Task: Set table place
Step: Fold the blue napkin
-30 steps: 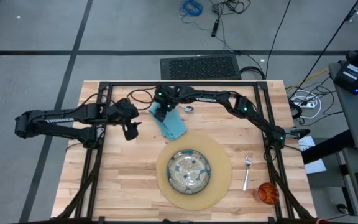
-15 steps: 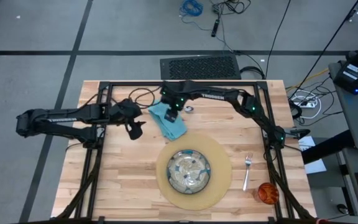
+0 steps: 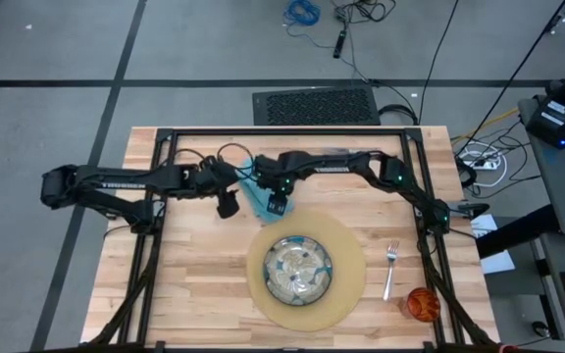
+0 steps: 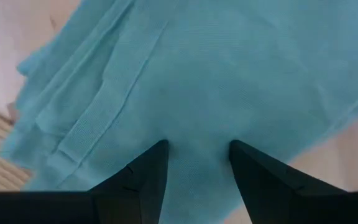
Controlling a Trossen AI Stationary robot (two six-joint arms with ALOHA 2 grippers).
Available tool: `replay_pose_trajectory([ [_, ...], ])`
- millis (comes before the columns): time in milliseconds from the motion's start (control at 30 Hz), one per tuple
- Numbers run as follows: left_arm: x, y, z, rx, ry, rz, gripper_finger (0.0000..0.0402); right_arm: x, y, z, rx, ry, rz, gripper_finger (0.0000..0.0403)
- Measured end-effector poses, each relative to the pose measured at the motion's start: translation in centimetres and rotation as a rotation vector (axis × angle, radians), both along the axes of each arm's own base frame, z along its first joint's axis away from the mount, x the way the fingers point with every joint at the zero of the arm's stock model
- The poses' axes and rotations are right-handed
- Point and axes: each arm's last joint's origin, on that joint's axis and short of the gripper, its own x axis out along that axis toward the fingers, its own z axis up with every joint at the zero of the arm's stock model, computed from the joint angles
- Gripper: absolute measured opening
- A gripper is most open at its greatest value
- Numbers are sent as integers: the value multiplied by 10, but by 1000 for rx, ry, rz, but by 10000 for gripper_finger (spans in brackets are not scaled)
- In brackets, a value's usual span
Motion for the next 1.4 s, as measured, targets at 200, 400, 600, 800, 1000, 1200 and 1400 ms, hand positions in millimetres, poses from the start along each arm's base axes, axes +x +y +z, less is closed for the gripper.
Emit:
replay_pose_trajectory([
  [200,-14,-2,38,43,-90,7,203,5,9,-17,83,-129,6,166],
  [400,-33,-5,60,53,-186,16,203,21,30,-10,126,-229,47,166],
  [600,-42,-10,62,16,-194,26,203,31,63,-5,153,-281,116,166],
  [800,-41,-16,61,-2,-193,6,203,38,83,-1,176,-340,135,166],
  [1000,-39,-22,61,-21,-201,-6,203,40,97,-1,87,-351,142,165],
  [1200,-29,-15,42,2,-98,42,203,38,84,1,112,-337,114,156],
  [1400,-6,-5,15,-8,19,44,202,35,124,0,130,-310,278,154],
])
